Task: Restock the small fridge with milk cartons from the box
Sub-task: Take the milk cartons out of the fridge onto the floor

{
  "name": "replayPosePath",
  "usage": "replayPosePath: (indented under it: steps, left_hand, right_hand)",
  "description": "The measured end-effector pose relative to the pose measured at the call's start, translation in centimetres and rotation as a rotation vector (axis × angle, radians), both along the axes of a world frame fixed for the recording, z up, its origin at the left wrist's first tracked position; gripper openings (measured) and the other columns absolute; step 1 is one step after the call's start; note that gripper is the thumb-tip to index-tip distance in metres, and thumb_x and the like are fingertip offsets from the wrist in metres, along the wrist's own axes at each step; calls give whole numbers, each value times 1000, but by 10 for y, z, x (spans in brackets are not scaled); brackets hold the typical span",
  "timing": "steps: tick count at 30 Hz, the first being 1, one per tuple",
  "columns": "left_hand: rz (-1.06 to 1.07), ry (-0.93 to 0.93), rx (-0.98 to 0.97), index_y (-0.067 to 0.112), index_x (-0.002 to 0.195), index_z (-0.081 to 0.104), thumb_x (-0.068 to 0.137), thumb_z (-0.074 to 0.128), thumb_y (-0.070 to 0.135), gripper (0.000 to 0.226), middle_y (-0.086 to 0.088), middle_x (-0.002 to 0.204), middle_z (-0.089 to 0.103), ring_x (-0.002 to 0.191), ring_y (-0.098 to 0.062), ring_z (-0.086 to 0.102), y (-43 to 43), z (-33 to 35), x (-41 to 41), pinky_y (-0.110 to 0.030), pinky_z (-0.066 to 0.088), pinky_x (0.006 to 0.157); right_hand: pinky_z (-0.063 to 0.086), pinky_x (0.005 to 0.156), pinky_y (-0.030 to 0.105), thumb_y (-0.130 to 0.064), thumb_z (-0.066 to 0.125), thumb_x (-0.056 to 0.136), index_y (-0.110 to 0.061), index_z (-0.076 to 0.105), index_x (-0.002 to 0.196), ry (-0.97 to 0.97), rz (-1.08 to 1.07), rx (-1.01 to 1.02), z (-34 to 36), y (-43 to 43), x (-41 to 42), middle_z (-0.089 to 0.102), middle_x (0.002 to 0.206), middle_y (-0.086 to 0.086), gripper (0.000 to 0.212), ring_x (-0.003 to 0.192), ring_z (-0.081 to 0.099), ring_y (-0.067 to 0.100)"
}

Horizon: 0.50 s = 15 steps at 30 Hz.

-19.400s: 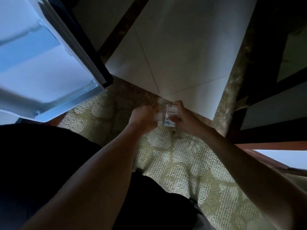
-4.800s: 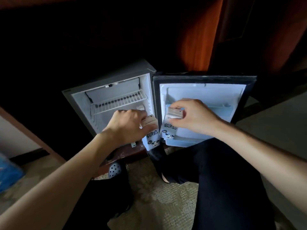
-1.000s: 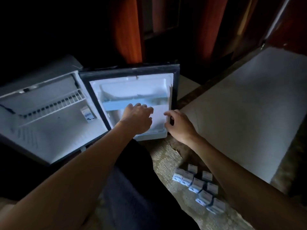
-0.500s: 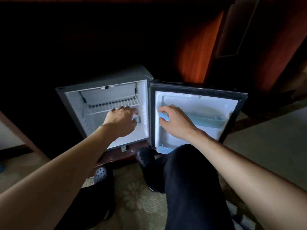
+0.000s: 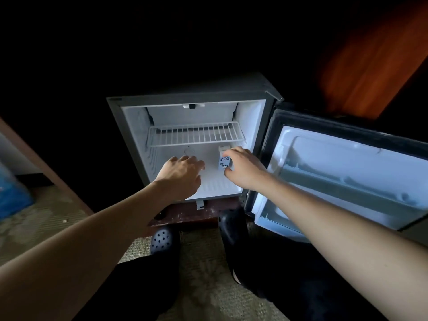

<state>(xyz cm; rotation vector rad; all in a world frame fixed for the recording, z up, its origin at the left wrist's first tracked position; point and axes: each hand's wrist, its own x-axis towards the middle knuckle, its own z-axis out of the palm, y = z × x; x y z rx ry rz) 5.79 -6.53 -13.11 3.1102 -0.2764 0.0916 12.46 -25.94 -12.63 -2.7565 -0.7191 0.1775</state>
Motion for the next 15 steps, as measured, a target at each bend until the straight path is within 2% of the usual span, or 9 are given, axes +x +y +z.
replayPosePath:
  steps: [4,11,13,15]
  left_hand:
    - [-22,-22,-19,23,129,56,98,45,30,34,3,133,60,119,-17,55,3,-29,39,-36,44,97]
    - [10,29,-24,23,136,50,98,46,29,39,2,138,54,127,-20,48,5,-95,102,-39,39,104]
    - [40,67,-49,22,136,50,97,46,28,40,1,138,54,127,-21,48,7,-113,114,-41,40,105]
    - [64,74,-78,22,134,51,96,47,25,39,0,136,55,127,-22,48,10,-129,123,-42,40,104]
  right_hand:
    - [42,104,42,-23,59,91,-17,43,144,-1,25,-80,-35,7,37,38,151,3,56,134,39,26]
    - [34,113,45,-19,58,90,-15,44,143,-8,42,-124,-102,30,85,39,149,2,55,139,35,25]
    - [29,113,43,-20,59,91,-16,44,143,-5,44,-146,-117,39,95,39,148,2,54,140,32,24]
    - [31,111,40,-19,60,90,-14,44,141,4,33,-154,-129,47,105,37,148,4,53,141,29,25]
